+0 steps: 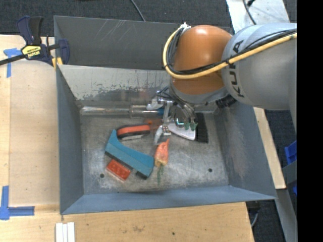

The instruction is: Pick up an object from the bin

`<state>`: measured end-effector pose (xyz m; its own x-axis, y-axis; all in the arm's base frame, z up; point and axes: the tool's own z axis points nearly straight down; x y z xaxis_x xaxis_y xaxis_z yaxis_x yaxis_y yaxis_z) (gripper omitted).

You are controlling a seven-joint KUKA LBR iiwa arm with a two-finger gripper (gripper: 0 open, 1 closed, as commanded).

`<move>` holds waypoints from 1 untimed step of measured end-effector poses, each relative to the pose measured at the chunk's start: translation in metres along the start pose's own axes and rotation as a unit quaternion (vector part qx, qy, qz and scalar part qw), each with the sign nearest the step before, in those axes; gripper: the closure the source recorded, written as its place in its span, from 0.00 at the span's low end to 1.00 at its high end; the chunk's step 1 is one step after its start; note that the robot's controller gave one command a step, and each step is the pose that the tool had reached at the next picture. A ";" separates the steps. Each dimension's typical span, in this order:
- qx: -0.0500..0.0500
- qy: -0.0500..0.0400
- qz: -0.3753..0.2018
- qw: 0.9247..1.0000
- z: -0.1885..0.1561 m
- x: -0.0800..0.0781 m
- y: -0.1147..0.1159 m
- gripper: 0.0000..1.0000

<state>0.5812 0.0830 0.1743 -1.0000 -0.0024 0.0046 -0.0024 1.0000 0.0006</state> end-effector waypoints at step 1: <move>0.000 -0.004 0.001 1.000 -0.004 -0.002 0.000 0.00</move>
Offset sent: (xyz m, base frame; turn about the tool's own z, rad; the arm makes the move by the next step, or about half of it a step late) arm 0.0154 0.0049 -0.1043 -0.0206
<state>0.5830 0.0826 0.1785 -1.0000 -0.0010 -0.0031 -0.0010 1.0000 0.0010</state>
